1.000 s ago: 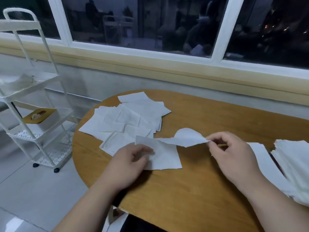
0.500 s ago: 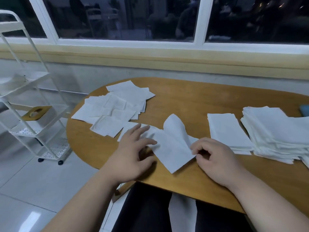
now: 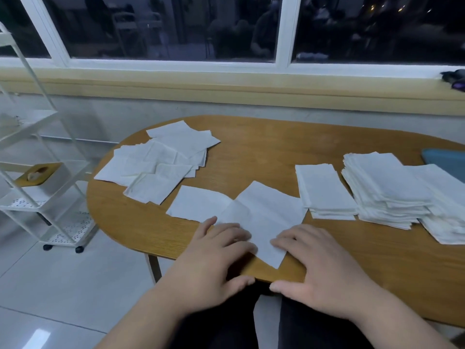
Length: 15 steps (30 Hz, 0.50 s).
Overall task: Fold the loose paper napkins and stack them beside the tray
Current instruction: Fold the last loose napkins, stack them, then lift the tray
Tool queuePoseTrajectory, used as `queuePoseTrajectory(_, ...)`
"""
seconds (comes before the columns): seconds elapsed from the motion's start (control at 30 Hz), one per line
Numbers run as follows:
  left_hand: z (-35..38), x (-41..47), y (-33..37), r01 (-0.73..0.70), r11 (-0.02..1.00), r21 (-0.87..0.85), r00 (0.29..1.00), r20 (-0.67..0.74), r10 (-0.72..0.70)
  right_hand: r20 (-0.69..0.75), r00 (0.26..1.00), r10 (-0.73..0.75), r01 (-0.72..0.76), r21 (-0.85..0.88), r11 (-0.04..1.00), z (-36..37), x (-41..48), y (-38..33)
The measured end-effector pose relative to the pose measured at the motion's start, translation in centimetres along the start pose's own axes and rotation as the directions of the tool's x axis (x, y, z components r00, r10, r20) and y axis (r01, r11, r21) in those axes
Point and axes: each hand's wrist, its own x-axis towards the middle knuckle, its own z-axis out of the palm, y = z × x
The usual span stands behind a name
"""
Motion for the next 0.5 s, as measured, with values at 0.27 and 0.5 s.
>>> queuePoseTrajectory(0.27,-1.2,0.0,-0.2,0.101,0.992,-0.076,0.99,0.109,-0.092,-0.138,0.99,-0.012,-0.005,-0.123,0.992,1.9,-2.5,0.2)
queuePoseTrajectory(0.5,-0.7,-0.6,-0.2,-0.011,0.996,-0.093,0.996,0.09,0.019,-0.306,0.952,-0.004,0.034,0.093,0.995,1.4,-4.0,-0.1)
